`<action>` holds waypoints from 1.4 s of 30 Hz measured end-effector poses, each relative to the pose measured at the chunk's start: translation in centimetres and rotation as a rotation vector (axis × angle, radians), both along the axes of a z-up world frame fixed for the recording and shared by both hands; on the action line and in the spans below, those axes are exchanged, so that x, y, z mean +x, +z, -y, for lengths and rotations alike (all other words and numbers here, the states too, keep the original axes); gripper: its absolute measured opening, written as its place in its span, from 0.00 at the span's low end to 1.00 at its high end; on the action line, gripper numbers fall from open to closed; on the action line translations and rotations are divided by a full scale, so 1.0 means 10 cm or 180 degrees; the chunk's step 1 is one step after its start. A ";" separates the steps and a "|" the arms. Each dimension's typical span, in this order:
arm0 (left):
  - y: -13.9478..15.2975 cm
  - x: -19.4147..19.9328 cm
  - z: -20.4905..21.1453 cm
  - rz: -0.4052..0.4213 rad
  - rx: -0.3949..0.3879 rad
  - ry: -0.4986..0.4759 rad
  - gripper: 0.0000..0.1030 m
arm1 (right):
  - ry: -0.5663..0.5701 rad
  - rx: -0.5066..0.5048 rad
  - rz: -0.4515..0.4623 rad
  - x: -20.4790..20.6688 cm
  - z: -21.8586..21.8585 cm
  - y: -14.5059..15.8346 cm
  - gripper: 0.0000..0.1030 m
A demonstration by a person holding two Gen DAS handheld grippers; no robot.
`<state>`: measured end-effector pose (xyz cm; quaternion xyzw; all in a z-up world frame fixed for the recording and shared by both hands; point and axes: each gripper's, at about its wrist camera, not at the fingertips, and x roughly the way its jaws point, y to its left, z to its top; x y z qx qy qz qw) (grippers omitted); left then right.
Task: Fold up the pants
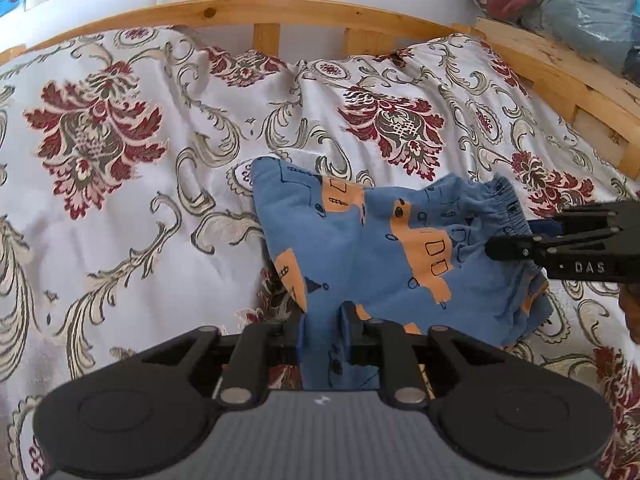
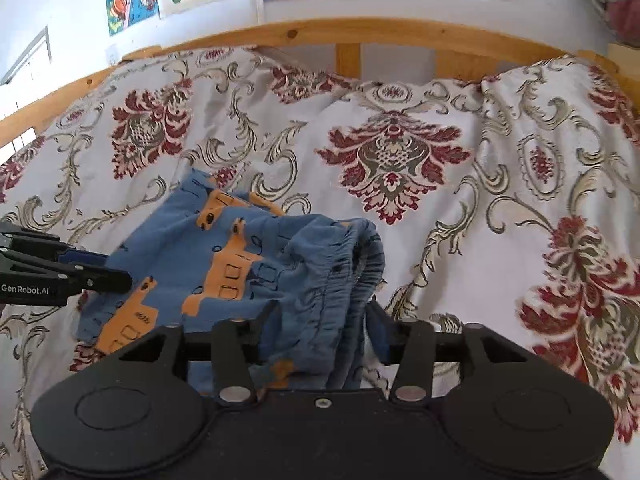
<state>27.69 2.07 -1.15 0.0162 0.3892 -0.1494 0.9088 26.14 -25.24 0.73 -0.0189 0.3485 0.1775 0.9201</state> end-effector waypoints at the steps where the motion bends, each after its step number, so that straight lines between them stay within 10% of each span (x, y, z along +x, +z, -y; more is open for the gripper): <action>1: 0.02 -0.02 -0.01 -0.0010 -0.0015 0.0043 0.25 | -0.0042 0.0010 0.0036 -0.07 0.00 0.03 0.64; 15: 0.34 -0.90 0.02 0.0331 -0.0078 0.0358 0.99 | -0.0517 0.0232 0.0471 -1.18 -0.03 0.37 0.96; 42: 0.18 -1.73 -0.23 0.0417 -0.0139 0.0658 1.00 | -0.0720 0.0238 0.0418 -1.84 -0.05 0.24 0.99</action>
